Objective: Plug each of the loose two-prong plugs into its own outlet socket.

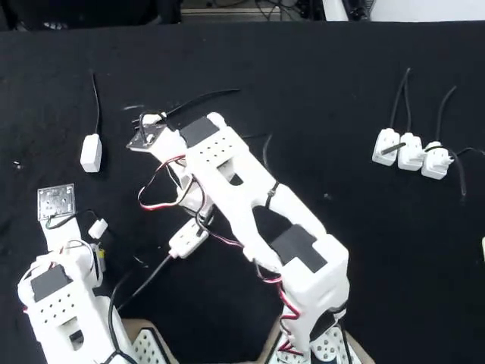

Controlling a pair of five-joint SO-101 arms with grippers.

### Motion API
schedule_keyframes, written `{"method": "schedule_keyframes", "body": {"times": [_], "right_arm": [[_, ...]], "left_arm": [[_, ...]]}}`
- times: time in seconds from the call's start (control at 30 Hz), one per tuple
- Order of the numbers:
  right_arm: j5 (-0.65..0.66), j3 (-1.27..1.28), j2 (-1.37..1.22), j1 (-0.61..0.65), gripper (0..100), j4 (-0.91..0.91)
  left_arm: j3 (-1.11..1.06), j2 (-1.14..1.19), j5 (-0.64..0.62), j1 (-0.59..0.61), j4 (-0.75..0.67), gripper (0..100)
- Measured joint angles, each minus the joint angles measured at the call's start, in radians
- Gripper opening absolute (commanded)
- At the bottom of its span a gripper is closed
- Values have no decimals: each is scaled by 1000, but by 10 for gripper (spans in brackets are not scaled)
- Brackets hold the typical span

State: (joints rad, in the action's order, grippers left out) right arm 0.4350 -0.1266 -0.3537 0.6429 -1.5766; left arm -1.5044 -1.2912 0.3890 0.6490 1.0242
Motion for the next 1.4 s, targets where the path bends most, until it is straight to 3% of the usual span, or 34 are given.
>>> {"method": "schedule_keyframes", "body": {"times": [0.4,0.9,1.4], "right_arm": [[-84,-44,0,2,10,-101],[-158,-44,0,46,10,-103],[-164,-126,-107,54,10,-109]], "left_arm": [[0,0,0,0,0,180],[0,0,0,0,0,179],[0,0,-2,26,0,179]]}}
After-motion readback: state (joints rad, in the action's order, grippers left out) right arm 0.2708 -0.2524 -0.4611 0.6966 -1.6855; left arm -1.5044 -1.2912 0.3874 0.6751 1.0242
